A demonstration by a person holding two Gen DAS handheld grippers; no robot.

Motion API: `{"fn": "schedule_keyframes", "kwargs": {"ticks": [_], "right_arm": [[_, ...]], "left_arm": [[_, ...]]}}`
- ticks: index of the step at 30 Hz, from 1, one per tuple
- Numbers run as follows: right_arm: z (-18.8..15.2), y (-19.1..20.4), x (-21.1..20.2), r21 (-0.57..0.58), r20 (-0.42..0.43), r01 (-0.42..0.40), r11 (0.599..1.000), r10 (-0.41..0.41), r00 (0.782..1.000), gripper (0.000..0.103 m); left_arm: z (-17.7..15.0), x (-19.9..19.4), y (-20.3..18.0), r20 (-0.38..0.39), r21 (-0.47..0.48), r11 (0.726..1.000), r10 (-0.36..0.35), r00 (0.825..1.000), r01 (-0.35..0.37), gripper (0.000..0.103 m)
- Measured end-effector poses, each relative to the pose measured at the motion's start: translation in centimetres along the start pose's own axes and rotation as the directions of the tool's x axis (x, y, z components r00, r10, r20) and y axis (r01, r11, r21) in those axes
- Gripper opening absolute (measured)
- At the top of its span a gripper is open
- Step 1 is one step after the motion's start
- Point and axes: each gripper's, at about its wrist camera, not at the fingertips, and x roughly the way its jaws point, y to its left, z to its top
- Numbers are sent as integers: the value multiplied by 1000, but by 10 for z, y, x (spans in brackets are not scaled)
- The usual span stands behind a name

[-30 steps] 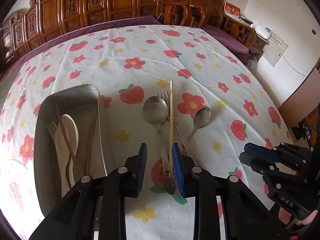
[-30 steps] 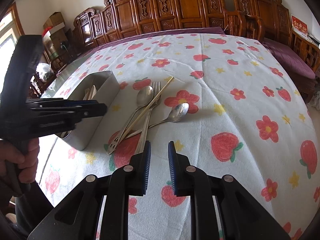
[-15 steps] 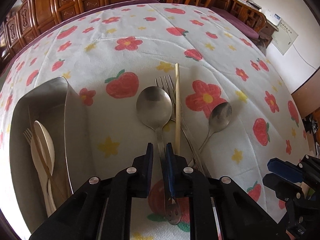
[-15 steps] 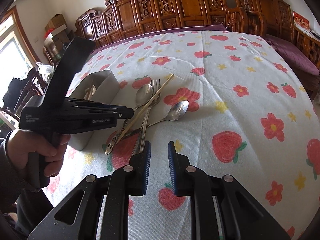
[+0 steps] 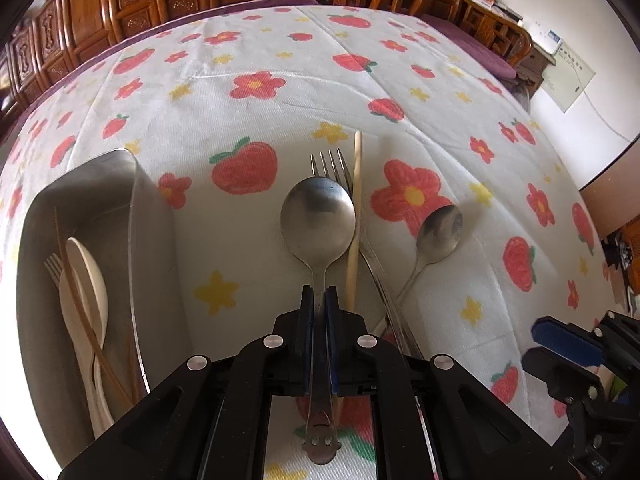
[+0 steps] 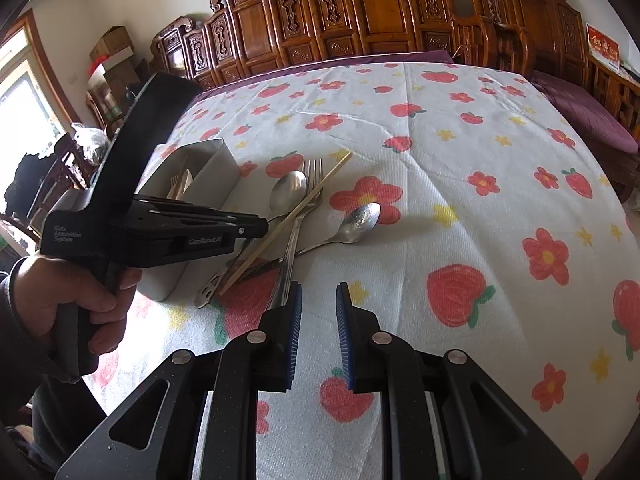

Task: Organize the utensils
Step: 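Lift the metal spoon with the left tool while the right tool grasps another wooden chopstick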

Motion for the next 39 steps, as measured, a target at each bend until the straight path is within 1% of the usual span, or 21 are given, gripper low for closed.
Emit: {"fn": "schedule_keyframes", "kwargs": {"ticks": [9,18,21,25,30,32,36,38,39], "right_arm": [[10,10,8,-3,-1,9,1000,-9,1000,20],[32,34,34,-2,-7,-8,1000,8,1000,20],[39,45,45,-8,-10,-8,1000,8,1000,35],[47,54,66,-2,-34,0,1000,0,999,36],[52,63,87,-8,-61,38,999,-38,997,36],[54,64,95,-13,-79,83,996,-83,993,36],[54,62,108,21,-108,122,992,-119,987,36],[53,62,114,17,-127,149,989,-145,981,36],[52,62,114,14,-123,155,988,-152,981,36]], "left_arm": [[-14,-48,9,97,-16,1000,-25,995,27,5],[-25,-95,26,181,-17,999,-25,983,29,5],[-27,-107,32,206,-21,999,-26,978,31,5],[-32,-123,38,237,-22,999,-23,971,30,5],[-36,-135,47,258,-31,999,-20,966,29,5],[-38,-137,50,261,-35,999,-15,965,26,5],[-40,-143,57,269,-44,999,-7,963,20,5],[-41,-148,59,275,-46,999,-2,961,16,5],[-40,-149,61,278,-47,999,-1,961,14,5]]}}
